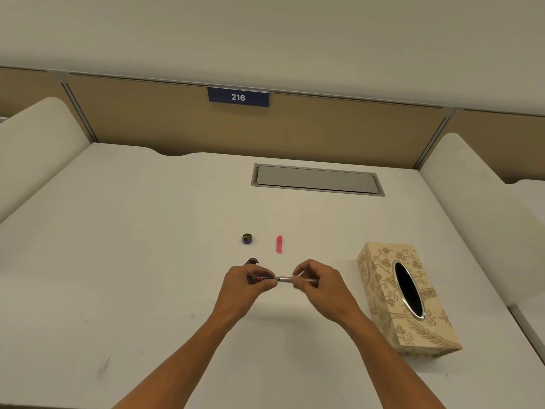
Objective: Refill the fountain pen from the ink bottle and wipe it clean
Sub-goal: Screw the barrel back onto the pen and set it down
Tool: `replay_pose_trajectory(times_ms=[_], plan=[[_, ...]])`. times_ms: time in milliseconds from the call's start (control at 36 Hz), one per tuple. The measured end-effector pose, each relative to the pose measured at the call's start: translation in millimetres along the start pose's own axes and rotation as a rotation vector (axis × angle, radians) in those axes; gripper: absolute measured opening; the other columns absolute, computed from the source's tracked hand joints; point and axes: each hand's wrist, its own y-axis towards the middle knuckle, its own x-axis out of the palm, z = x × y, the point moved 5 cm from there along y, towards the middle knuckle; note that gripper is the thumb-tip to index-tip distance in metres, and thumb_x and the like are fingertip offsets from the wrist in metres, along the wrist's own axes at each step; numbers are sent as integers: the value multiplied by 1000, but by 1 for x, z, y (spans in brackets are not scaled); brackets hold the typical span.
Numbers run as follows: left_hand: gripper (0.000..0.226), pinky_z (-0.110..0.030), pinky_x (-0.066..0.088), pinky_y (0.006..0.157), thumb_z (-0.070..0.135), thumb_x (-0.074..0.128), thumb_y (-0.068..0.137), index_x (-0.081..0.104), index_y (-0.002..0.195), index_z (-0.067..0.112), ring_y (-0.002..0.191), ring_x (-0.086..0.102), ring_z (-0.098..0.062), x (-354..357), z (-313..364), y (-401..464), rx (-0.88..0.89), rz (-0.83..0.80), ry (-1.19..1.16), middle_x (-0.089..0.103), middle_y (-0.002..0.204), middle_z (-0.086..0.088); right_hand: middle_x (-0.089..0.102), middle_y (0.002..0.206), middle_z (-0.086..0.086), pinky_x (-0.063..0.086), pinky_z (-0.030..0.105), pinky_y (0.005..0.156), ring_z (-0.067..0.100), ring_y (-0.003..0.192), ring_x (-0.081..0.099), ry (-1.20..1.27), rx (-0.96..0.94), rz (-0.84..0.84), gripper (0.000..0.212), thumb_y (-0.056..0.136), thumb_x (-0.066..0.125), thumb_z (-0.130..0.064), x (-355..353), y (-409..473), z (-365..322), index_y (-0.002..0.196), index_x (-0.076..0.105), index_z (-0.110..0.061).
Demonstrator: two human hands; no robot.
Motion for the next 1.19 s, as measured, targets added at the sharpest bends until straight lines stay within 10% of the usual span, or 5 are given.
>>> replay_pose_trajectory(times_ms=[222,444,694,1028,1194], plan=[[10,-8,45,63,15,80,77,78,87,16,68,64,2,9,0,-4,-3,-1,4,72,77,5,73,69,0,47,18,62,8,58,59,36,75,50,49,99,30,-59,-6,-2,4,99,68,-29],[10,-7,45,61,14,80,76,78,87,15,66,63,3,9,1,-2,-6,10,-8,72,76,3,66,102,-8,48,18,67,9,80,64,198,43,52,20,85,75,-30,-16,-5,6,103,68,-34],[12,-9,46,63,15,81,75,78,86,15,69,64,-1,13,4,1,21,-14,31,72,81,-1,71,76,1,52,34,56,15,59,63,216,37,125,5,93,66,-21,-16,-5,11,94,70,-22],[12,-10,47,64,18,82,75,78,87,17,71,64,-3,16,3,7,21,-6,29,70,79,3,68,97,3,56,26,69,18,77,67,258,8,18,31,86,71,-5,-22,-4,12,107,70,-27],[11,-11,46,64,18,82,75,78,85,19,67,62,1,15,3,11,20,-11,12,70,80,2,74,80,5,61,39,67,22,72,71,234,46,84,13,97,60,-27,-20,2,17,107,67,-22]])
